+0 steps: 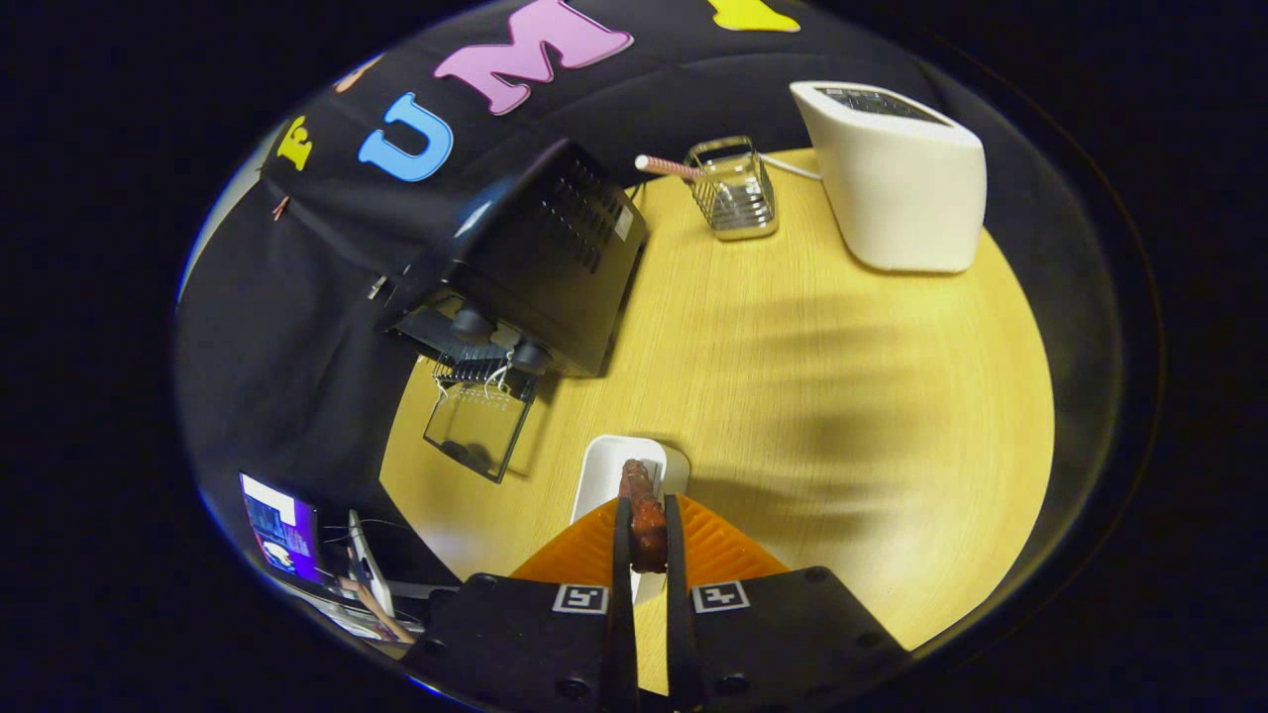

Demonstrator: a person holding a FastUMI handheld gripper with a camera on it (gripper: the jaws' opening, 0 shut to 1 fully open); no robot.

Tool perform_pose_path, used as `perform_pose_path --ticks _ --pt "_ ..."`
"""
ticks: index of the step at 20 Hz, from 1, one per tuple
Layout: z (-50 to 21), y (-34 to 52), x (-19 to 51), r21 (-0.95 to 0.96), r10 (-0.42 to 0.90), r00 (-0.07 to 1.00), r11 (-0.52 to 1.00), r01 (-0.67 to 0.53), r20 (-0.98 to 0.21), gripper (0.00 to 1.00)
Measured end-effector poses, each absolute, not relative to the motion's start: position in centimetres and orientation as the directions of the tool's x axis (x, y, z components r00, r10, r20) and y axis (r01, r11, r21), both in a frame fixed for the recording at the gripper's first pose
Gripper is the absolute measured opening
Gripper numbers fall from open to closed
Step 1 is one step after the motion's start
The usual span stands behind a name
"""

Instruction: Open the toaster oven, put the food inside, and close the toaster oven door.

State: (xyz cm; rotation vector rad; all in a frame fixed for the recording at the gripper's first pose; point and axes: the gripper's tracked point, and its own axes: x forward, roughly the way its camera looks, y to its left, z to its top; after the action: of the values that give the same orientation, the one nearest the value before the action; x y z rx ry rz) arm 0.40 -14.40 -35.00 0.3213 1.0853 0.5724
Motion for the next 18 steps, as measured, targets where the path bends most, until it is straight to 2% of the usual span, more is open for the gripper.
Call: perform_pose_path --ticks 5,11,18 --pt "-27.9 -10.8 -1.0 0.491 0.58 0.493 0.814 -0.311 -0.648 0.16" --pt "-21.3 -2.2 -4.6 0.448 0.575 0.59 0.816 -0.365 -0.567 0.16" --pt "-21.8 9.3 -5.2 0.489 0.584 0.62 0.802 -0.343 -0.523 0.16"
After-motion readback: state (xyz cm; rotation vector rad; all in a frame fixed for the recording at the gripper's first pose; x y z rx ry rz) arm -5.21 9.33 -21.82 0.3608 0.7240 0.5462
